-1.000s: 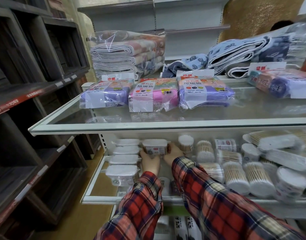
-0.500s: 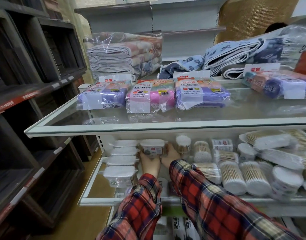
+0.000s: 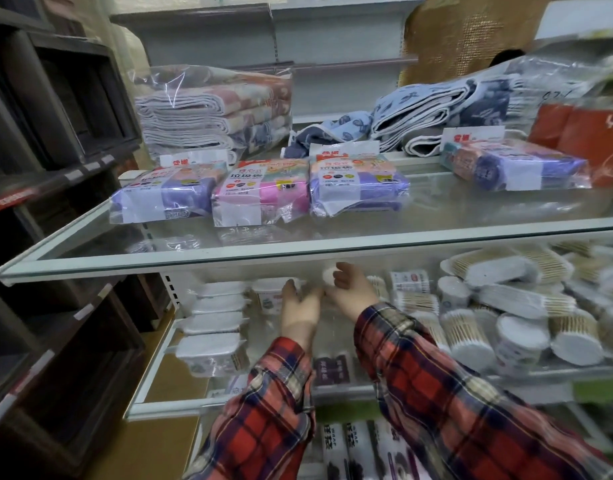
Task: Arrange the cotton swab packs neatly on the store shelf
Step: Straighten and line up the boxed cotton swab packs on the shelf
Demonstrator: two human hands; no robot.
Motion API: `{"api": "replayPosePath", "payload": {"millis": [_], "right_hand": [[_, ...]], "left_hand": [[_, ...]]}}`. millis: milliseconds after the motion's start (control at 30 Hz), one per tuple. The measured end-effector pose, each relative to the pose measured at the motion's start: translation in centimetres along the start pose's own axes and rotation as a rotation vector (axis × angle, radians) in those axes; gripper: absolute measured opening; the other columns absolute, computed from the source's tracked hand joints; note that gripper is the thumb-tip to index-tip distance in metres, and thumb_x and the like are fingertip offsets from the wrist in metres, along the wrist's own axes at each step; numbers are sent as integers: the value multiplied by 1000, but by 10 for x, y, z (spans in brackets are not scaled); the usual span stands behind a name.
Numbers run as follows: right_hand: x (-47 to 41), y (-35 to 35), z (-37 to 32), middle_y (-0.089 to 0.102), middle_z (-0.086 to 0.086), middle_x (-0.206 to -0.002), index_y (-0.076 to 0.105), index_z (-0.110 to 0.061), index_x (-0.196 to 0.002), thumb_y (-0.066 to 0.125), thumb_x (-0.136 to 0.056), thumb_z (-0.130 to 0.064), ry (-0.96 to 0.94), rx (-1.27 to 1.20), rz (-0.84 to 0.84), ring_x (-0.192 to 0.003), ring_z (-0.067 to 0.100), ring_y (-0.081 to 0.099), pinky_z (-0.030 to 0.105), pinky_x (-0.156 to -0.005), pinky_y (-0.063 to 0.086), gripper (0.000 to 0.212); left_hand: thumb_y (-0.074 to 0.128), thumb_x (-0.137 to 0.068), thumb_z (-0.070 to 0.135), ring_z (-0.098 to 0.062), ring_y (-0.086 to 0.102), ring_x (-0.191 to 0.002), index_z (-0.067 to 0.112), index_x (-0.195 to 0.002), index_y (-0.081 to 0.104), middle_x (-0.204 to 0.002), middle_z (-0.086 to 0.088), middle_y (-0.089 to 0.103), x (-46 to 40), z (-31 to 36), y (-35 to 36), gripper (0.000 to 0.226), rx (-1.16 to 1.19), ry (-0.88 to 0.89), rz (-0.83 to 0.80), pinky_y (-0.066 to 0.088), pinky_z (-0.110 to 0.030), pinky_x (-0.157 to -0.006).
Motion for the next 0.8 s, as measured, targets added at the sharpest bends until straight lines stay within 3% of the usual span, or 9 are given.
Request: {"api": "replayPosePath", "payload": {"millis": [133,367,467,800], "right_hand": [[15,-48,-7,52,10,-134,40,-8,-138,66,-81,-7,-76,36,92,-123,23,52,34,-106,40,62],[30,-148,-2,60,8,-122,50,-6,-129,71,-78,-12,-98,188,289,-112,21,57,27,-97,42,55],[33,-191,6,62,9,-120,52,-8,-127,74,-76,-13,-74,220,361,-113,22,59,28,-97,43,56],[31,-282,23,60,14,-123,53,-2,-124,71,-76,-10,-1,340,424,-117,28,55,37,-103,41,52]], "left_hand": [[55,-92,17,-27,36,-137,11,-149,25,-151,-12,35,8,22,25,65,-89,74,-40,30,-28,-105],[64,-84,31,-24,41,-133,14,-146,32,-147,-9,41,24,42,97,71,-112,132,-180,31,-30,-109],[59,-91,22,-23,43,-130,10,-144,34,-144,-10,43,30,47,135,60,-132,141,-226,31,-25,-103],[59,-89,18,-25,42,-134,8,-146,31,-148,-11,41,41,57,229,64,-272,166,-348,32,-27,-106]]}}
Point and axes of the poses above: each hand's wrist, its own x-axis away from the middle knuckle, its own y-axis out of the palm, z = x × y, the point moved 10 cm from there along -x, towards the middle knuckle
